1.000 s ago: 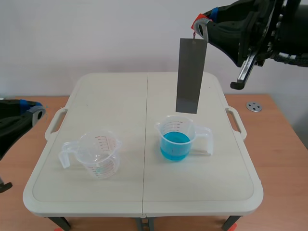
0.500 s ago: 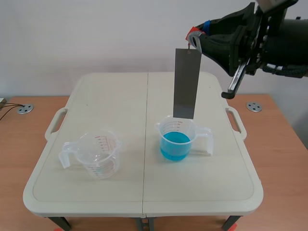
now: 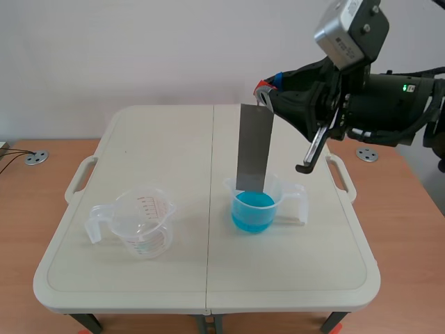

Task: Hold the metal plate by the orange handle, dip it into the blue solution, take it out and point at it, then put the plate back in the beaker on the left.
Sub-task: 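Lower the plate into the blue solution, then hold the plate still in the solution, then raise the plate and point at it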

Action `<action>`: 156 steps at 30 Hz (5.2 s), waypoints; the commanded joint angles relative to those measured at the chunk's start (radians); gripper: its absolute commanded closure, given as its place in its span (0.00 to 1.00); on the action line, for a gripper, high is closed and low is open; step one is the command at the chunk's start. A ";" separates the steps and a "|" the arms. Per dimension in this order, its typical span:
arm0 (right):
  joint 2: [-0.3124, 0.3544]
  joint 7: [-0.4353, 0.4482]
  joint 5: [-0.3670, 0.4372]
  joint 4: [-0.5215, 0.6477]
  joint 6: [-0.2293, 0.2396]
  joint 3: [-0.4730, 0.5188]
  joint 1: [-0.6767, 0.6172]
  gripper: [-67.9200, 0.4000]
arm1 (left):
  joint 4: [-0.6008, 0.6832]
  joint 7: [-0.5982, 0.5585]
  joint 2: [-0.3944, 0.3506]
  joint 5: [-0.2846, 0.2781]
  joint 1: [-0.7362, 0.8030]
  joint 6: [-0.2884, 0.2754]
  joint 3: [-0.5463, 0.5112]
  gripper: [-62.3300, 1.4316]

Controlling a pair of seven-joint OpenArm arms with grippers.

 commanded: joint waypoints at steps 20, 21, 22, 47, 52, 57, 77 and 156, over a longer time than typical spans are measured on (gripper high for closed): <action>-0.100 0.137 -0.157 -0.170 -0.024 -0.005 0.029 0.98 | 0.007 -0.016 -0.001 0.001 0.002 -0.002 -0.006 0.93; -0.104 0.142 -0.166 -0.177 -0.032 -0.005 0.029 0.98 | 0.007 -0.016 -0.001 0.002 0.002 -0.002 -0.006 0.93; -0.109 0.146 -0.174 -0.184 -0.035 -0.005 0.029 0.98 | 0.007 -0.016 -0.001 0.006 0.002 -0.002 -0.006 0.93; -0.122 0.171 -0.208 -0.273 -0.041 -0.018 0.025 0.98 | 0.007 -0.012 -0.001 0.016 0.002 -0.002 -0.006 0.93; -0.122 0.171 -0.222 -0.277 -0.041 -0.018 0.025 0.98 | 0.007 -0.012 -0.001 0.016 0.002 -0.002 -0.006 0.93; -0.122 0.170 -0.244 -0.278 -0.038 -0.018 0.025 0.98 | 0.007 -0.012 -0.001 0.016 0.002 -0.002 -0.006 0.93; -0.122 0.167 -0.248 -0.279 -0.037 -0.018 0.025 0.98 | 0.007 -0.012 -0.001 0.016 0.002 -0.002 -0.006 0.93; -0.080 0.306 -0.247 -0.207 -0.002 0.002 0.025 0.98 | 0.007 -0.013 -0.001 0.016 0.002 -0.003 -0.006 0.93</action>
